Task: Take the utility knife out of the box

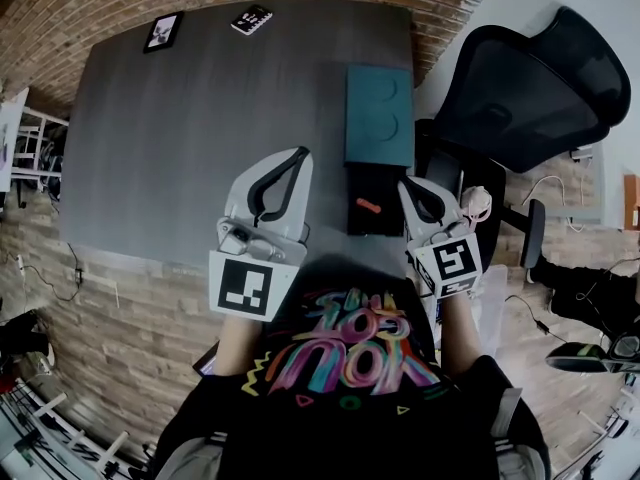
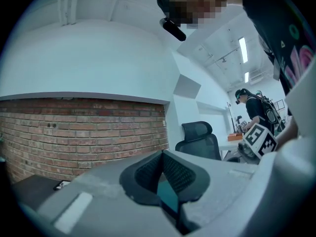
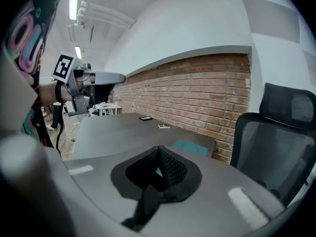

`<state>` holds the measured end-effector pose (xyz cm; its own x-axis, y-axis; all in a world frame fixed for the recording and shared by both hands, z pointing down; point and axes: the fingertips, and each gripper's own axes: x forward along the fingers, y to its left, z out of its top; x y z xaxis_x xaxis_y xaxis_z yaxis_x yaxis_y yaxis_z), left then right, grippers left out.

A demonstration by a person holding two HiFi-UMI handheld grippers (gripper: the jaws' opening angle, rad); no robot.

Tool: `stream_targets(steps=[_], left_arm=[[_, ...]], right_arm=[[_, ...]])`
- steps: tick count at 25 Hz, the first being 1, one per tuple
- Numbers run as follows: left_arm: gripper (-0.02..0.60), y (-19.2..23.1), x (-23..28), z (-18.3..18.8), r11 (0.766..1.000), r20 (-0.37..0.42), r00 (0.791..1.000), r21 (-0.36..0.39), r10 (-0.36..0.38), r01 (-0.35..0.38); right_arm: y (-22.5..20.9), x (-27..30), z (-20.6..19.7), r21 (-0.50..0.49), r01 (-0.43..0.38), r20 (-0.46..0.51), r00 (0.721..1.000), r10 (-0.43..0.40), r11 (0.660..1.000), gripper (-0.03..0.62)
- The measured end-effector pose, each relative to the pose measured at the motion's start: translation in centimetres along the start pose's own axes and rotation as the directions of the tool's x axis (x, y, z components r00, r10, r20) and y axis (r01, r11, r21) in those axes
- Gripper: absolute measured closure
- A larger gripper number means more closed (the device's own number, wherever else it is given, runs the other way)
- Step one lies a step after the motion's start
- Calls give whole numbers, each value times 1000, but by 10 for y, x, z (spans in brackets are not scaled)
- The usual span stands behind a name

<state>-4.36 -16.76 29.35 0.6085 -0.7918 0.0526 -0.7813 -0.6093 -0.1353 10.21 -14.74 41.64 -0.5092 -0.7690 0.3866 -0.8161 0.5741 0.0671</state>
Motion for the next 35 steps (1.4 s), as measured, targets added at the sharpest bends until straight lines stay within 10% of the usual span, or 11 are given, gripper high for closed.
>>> stream_targets(steps=[16,35], left_arm=[[581,12,-15,-15,999,-26,999,-10,45,-45],[581,10,-11,-19,1000,-27,999,20,23,-23]], right_arm=[[35,43,-64,-92,-228,-242,949,200,969,551],[72,68,-152,-194,-509,-582,748,320,838,453]])
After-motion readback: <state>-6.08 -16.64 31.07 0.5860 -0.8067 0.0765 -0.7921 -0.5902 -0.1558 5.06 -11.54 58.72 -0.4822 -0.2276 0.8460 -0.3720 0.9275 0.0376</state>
